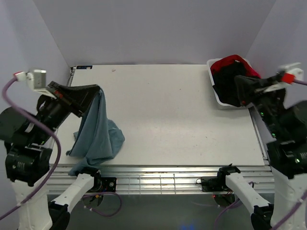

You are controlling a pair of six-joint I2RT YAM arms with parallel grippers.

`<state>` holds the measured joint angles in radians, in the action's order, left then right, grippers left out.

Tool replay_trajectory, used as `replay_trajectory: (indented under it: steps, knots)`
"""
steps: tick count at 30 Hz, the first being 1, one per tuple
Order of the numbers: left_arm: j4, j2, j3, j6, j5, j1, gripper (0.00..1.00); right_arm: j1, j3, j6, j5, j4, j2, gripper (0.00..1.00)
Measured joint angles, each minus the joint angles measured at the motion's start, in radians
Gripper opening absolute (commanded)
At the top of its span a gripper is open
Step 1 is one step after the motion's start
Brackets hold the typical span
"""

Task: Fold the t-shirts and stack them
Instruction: Flatten out the tshirt

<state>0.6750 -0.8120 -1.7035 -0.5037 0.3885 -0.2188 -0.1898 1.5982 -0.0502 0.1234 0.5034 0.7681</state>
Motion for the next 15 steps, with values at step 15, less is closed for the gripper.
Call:
replay_trajectory:
  steps: [15]
  knots:
    - [-0.337, -0.738, -0.238, -0.211, 0.432, -0.204, 0.00, 0.000, -0.496, -0.079, 0.074, -0.087, 0.093, 0.14]
